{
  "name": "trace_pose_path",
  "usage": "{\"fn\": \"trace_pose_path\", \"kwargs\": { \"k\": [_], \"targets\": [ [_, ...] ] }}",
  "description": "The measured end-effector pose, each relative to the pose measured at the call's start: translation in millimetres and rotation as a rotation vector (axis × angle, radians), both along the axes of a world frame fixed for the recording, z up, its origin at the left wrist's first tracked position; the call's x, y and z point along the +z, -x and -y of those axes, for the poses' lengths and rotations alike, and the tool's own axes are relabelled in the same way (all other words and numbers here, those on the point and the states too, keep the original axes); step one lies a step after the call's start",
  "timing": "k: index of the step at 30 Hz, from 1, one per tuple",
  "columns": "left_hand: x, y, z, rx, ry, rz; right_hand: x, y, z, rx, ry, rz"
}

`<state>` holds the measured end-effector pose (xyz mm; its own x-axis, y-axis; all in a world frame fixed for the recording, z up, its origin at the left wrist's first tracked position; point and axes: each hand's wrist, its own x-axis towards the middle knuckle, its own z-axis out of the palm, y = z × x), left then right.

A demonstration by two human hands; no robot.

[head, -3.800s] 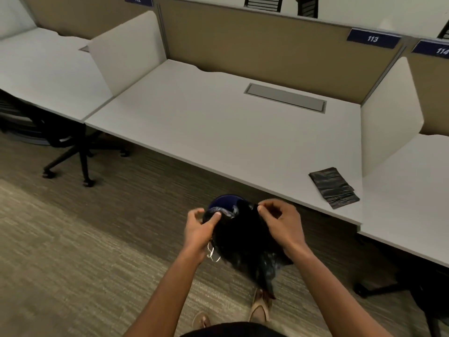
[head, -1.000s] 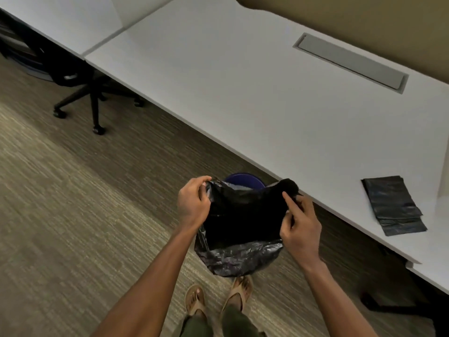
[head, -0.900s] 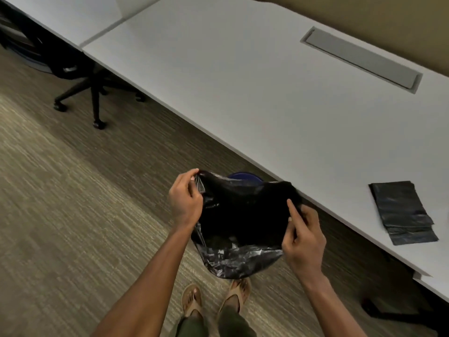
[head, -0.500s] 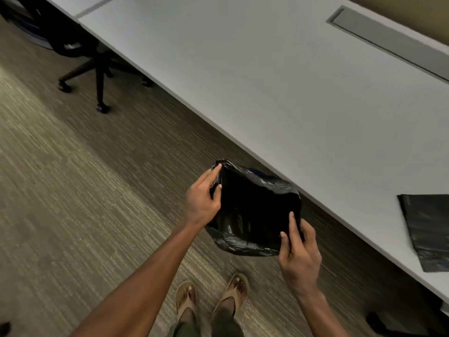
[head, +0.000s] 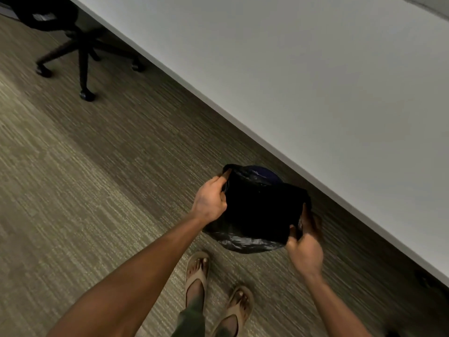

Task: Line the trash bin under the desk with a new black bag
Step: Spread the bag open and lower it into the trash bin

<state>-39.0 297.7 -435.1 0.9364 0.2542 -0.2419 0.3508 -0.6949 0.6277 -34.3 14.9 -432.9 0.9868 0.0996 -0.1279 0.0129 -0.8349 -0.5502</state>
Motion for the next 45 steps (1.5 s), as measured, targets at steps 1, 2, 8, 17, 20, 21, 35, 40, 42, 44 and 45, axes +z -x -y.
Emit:
{"fn": "trace_pose_path", "kwargs": {
  "k": [1, 2, 8, 17, 20, 21, 35, 40, 42, 44, 45],
  "targets": [
    [-10, -5, -3, 0.032, -0.004, -0.055, -8, -7, -4, -0.017, -0.002, 0.028],
    [-20, -10, -7, 0.063, -0.006, -0.106, -17, -14, -7, -0.036, 0.031, 0.065],
    [-67, -46, -26, -0.093, -0.021, -0.135, -74, -63, -10, -0.042, 0.173, 0.201],
    [-125, -84, -38, -0.112, -0.060, -0.007, -136, -119, 0, 0.131, 0.302, 0.102],
    [-147, -97, -39, -0.106, -0.123, -0.034, -155, -140, 0, 0.175, 0.351, 0.064],
    [-153, -102, -41, -0.087, -0.149, -0.054, -161, -146, 0, 0.193, 0.366, 0.057],
    [-216, -127, -49, -0.048, -0.196, -0.314, -220, -196, -14, 0.171, 0.574, -0.234],
    [-223, -133, -55, -0.179, -0.219, -0.349, -235, -214, -11, 0.138, 0.590, -0.304],
    [-224, -140, -58, -0.205, -0.219, -0.374, -237, -221, -10, 0.124, 0.617, -0.327],
    [-225, -147, -58, -0.218, -0.203, -0.423, -239, -224, -11, 0.148, 0.658, -0.359],
    [-226, -148, -59, -0.224, -0.207, -0.451, -239, -225, -12, 0.169, 0.668, -0.385]
  ]
}}
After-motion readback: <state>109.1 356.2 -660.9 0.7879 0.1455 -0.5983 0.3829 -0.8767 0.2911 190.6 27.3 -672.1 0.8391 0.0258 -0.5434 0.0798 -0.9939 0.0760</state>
